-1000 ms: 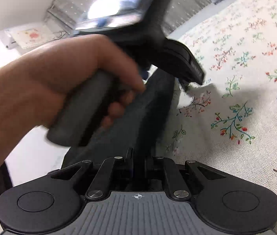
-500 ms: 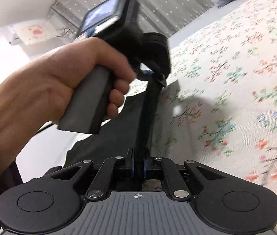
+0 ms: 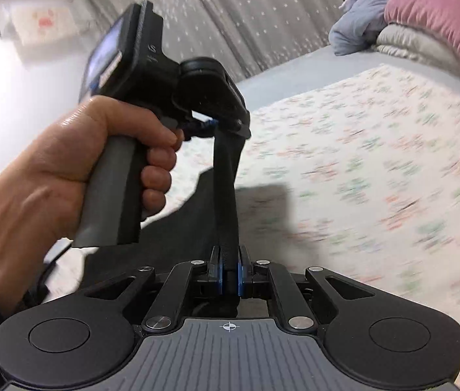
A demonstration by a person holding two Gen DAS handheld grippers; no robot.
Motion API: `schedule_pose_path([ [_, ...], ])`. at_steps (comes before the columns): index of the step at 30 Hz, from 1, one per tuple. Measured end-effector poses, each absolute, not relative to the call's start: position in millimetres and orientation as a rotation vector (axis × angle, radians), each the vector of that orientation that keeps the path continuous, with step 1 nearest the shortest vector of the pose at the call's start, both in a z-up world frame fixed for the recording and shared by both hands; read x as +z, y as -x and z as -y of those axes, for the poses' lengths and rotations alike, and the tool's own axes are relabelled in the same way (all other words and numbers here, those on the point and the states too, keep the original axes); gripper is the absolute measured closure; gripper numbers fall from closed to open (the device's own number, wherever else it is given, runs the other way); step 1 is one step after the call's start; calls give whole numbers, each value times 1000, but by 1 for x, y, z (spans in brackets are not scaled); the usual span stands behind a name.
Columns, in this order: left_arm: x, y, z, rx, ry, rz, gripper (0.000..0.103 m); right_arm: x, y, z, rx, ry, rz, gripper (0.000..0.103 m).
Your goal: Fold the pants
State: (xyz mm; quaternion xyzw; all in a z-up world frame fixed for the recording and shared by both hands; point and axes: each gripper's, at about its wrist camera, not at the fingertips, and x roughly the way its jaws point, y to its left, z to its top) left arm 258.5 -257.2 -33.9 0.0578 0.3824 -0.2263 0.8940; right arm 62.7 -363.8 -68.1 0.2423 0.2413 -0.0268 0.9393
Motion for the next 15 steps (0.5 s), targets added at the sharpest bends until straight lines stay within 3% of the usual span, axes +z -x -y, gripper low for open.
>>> schedule_pose_path([
  [15,-86,-251,297,-496,-80,-854,97,-99,-44,402,-103,-441,-576,95],
])
